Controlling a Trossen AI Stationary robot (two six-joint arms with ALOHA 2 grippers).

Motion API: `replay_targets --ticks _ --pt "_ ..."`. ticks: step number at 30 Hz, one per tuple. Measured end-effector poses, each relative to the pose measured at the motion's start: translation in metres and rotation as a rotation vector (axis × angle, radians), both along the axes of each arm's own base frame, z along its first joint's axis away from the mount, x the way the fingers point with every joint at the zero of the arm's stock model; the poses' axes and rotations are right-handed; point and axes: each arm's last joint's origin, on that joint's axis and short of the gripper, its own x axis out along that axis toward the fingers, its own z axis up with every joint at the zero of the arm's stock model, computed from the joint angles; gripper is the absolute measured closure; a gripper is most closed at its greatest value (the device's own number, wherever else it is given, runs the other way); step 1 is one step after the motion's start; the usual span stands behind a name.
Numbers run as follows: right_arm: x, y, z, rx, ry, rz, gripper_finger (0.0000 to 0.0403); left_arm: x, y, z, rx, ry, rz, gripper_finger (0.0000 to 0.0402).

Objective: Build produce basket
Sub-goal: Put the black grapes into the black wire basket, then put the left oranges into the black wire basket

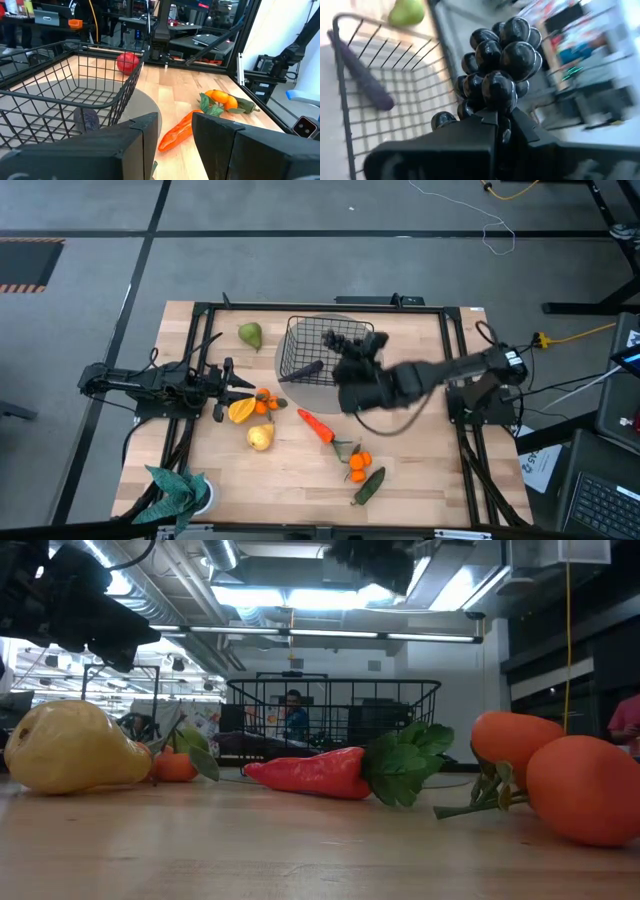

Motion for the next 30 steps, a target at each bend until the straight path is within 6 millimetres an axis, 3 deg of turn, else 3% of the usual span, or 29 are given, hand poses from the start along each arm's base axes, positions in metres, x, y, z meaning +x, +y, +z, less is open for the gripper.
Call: replay_targets --ticks 6,11,15,21,30 --pt "0.007 -0.050 -0.005 0.191 0.042 -0.045 0.0389 0.000 0.000 0.000 0.000 0.000 0.000 0.0292" --pt "0.008 -0.075 -0.008 0.314 0.055 -0.053 0.0389 0.000 0.000 0.000 0.000 0.000 0.000 0.0292" --pt "0.008 -0.088 -0.009 0.389 0.068 -0.033 0.0380 0.000 0.000 0.000 0.000 0.000 0.000 0.0292" --pt "0.008 -0.105 -0.008 0.383 0.056 -0.063 0.0328 0.000 0.000 0.000 -0.001 0.000 0.000 0.0292" --pt "0.011 -0.108 -0.008 0.445 0.023 -0.031 0.0255 0.000 0.000 0.000 -0.001 0.000 0.000 0.0292"
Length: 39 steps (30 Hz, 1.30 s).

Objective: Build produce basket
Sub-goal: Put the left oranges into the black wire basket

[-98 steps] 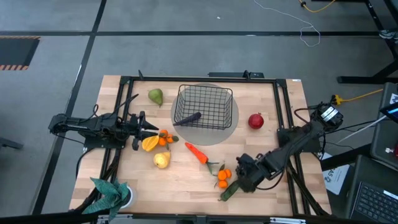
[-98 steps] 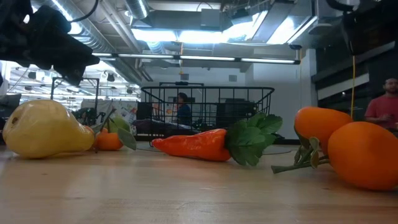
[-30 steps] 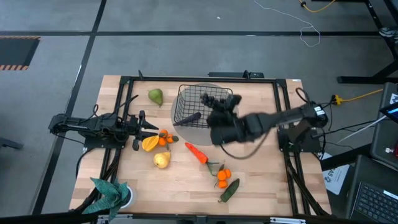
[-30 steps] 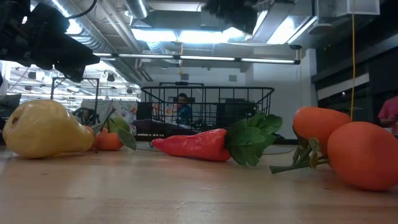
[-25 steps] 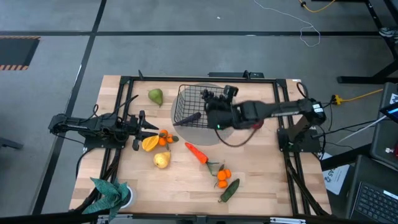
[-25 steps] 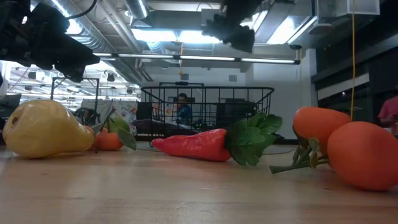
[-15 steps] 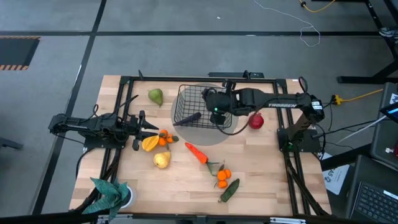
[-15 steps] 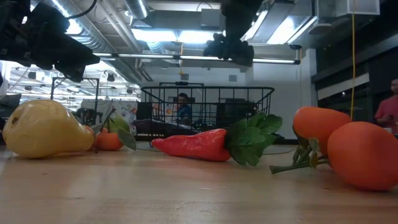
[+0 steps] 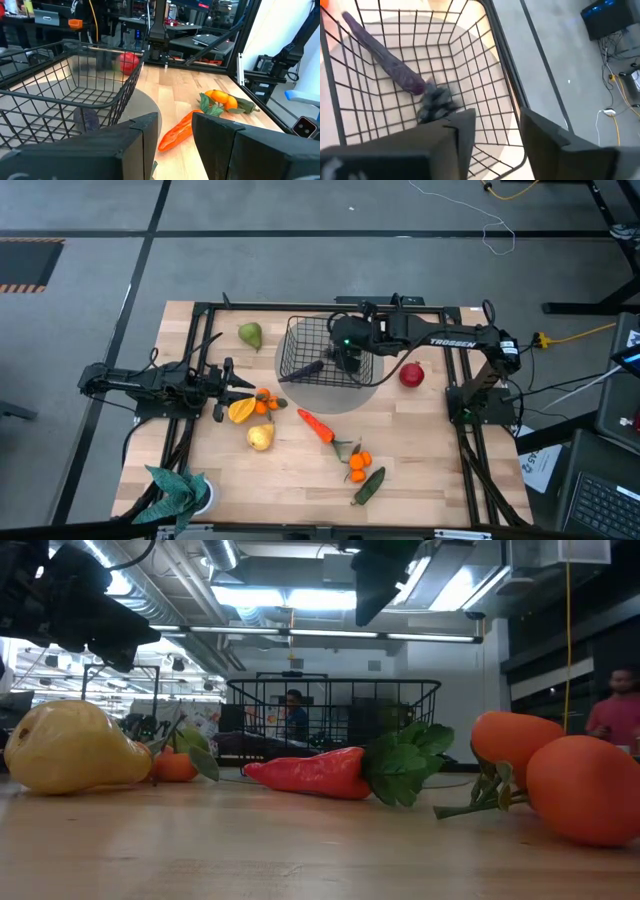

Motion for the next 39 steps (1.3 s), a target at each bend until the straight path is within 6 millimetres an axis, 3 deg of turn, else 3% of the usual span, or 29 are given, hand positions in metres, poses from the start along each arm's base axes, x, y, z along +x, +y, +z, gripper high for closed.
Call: replay_targets --ticks 9,15,21,25,29,33,39 --pt "-0.004 0.005 -0.003 0.045 0.011 -0.052 0.0226 0.000 0.000 0.000 0.001 0.000 0.000 0.0292" --pt "-0.015 0.027 -0.011 0.277 0.057 -0.127 0.0225 0.000 0.000 0.000 -0.001 0.000 0.000 0.0292" --pt "-0.035 0.063 -0.017 0.556 0.256 -0.160 0.0225 0.000 0.000 0.004 -0.095 -0.040 -0.009 0.0292" --pt "-0.050 0.092 -0.018 0.538 0.409 -0.114 0.0225 0.000 -0.002 0.007 -0.102 -0.073 -0.073 0.0292" --pt "-0.056 0.122 -0.019 0.525 0.431 -0.047 0.0225 -0.001 -0.002 0.012 -0.117 -0.121 -0.082 0.0292" --pt "-0.065 0.151 -0.020 0.525 0.432 -0.023 0.0225 -0.001 0.001 0.014 -0.262 -0.142 0.002 0.0292" --pt "-0.078 0.182 -0.020 0.524 0.417 -0.040 0.0225 0.001 0.004 0.008 -0.272 0.049 0.162 0.0306"
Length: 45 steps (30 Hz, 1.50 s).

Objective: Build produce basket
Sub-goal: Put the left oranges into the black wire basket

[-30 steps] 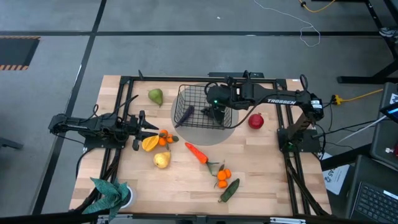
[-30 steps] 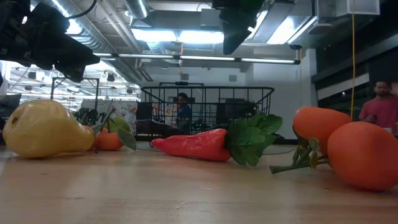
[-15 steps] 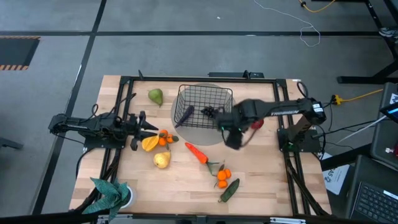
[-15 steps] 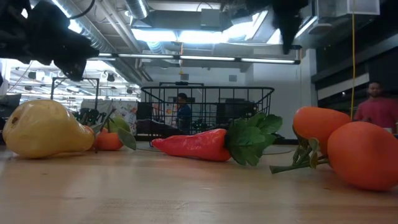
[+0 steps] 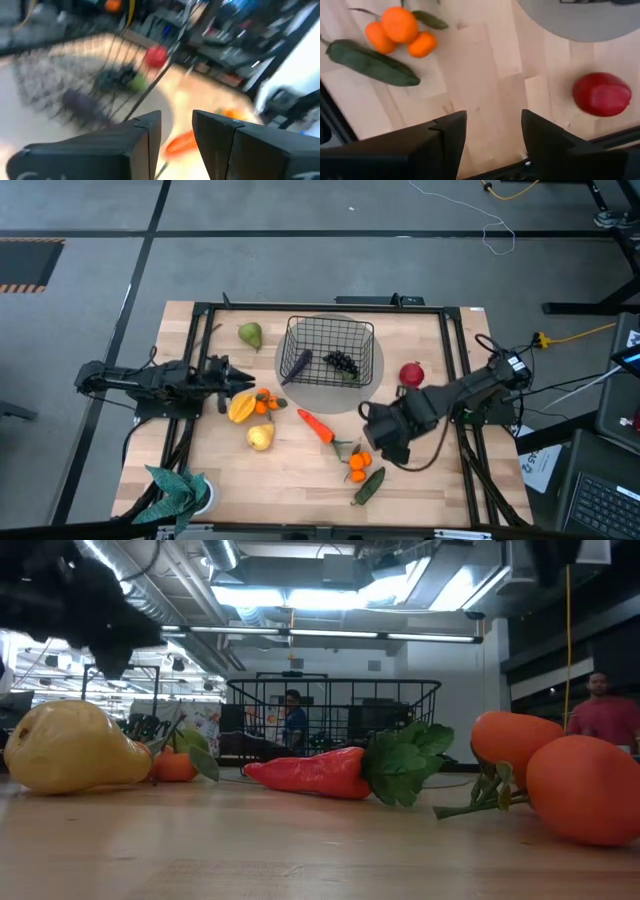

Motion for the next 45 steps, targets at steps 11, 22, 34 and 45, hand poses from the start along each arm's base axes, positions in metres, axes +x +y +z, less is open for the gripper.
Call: replay_targets --ticks 11,22,34,45 --pt "-0.012 0.022 0.000 -0.002 -0.006 0.027 0.0225 0.019 -0.011 -0.028 -0.005 0.325 -0.084 0.0324" --pt "-0.011 0.021 0.000 -0.046 -0.036 0.031 0.0225 0.036 -0.019 -0.020 0.270 0.245 -0.110 0.0324" --pt "-0.011 0.021 0.000 -0.044 -0.038 0.031 0.0225 0.054 -0.030 -0.018 0.385 0.430 -0.119 0.0324" --pt "-0.011 0.021 0.000 -0.044 -0.039 0.032 0.0225 0.077 -0.035 -0.019 0.403 0.543 -0.089 0.0324"
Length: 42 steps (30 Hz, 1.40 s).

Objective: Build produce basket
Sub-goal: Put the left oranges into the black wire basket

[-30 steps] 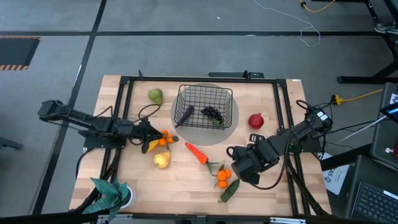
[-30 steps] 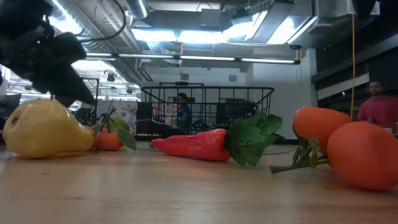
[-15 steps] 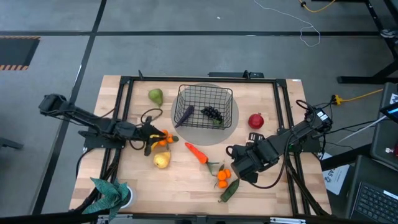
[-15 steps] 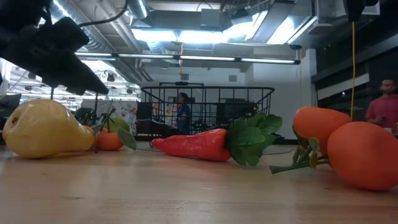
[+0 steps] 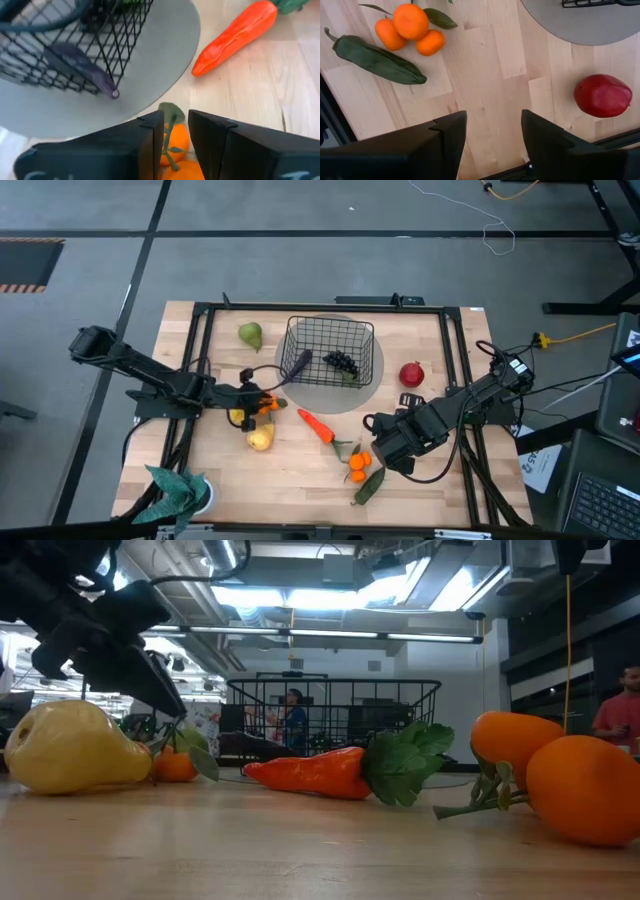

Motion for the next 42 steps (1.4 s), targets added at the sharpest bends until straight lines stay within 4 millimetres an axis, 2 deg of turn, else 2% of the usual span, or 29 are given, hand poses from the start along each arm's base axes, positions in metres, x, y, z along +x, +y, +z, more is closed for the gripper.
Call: replay_targets --ticks 8,12,19,32,36,40,42 --pt "0.000 0.000 0.000 0.000 0.000 0.000 0.0225 -0.007 0.009 -0.011 -0.058 0.115 0.110 0.0286" --pt "0.000 0.000 0.000 0.000 0.000 0.000 0.0225 -0.007 0.012 -0.012 -0.076 0.116 0.141 0.0270" --pt "0.000 0.000 0.000 0.000 0.000 0.000 0.0225 -0.007 0.013 -0.013 -0.074 0.124 0.149 0.0269" --pt "0.001 0.001 0.000 0.005 -0.009 0.000 0.0225 0.005 0.011 -0.029 -0.054 0.171 0.161 0.0272" --pt "0.001 0.001 0.000 0.006 -0.011 -0.001 0.0225 0.006 0.011 -0.036 -0.082 0.194 0.197 0.0302" --pt "0.002 0.001 0.000 0.012 -0.020 -0.001 0.0225 0.006 0.011 -0.039 -0.136 0.195 0.241 0.0376" --pt "0.003 0.002 0.000 0.014 -0.024 -0.001 0.0225 0.006 0.011 -0.039 -0.162 0.182 0.263 0.0392"
